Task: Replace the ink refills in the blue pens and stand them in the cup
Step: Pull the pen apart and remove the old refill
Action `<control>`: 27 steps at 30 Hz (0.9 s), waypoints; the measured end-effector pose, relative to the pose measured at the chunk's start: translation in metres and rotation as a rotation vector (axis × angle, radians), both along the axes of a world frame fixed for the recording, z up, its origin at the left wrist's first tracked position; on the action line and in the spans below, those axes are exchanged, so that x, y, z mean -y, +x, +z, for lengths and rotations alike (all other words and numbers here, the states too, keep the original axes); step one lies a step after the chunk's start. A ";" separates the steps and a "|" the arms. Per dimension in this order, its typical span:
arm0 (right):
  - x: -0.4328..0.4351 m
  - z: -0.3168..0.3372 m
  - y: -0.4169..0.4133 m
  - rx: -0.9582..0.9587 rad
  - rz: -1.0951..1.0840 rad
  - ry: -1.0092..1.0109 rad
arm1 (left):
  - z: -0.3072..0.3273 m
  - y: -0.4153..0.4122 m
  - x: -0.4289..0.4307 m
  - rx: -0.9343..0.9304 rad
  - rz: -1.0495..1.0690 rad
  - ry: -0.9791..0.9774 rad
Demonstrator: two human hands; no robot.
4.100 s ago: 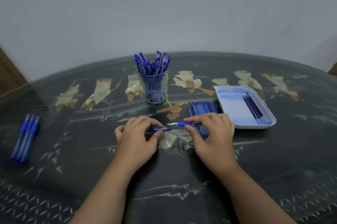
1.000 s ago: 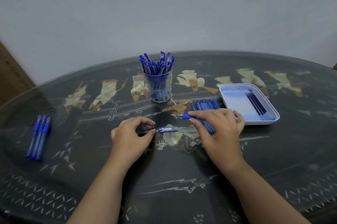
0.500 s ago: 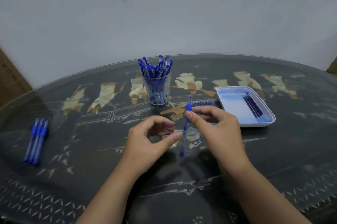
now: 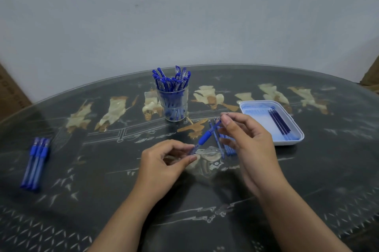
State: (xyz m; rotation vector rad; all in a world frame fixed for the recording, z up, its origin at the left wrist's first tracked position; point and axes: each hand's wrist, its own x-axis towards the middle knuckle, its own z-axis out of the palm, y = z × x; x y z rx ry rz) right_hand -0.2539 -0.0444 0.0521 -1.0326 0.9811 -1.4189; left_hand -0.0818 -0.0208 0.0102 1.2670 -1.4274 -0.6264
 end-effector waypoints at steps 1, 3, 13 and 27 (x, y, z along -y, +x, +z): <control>0.000 0.001 -0.001 0.019 0.014 0.000 | 0.000 0.000 0.000 0.005 0.007 -0.006; 0.000 0.002 0.000 0.023 0.043 -0.013 | 0.000 -0.002 0.000 0.012 0.012 -0.014; 0.001 0.010 -0.003 0.151 -0.180 -0.185 | -0.004 -0.002 0.000 0.146 0.013 -0.105; 0.066 0.042 -0.015 -0.272 -0.189 -0.176 | -0.005 0.005 0.005 -0.022 0.257 -0.155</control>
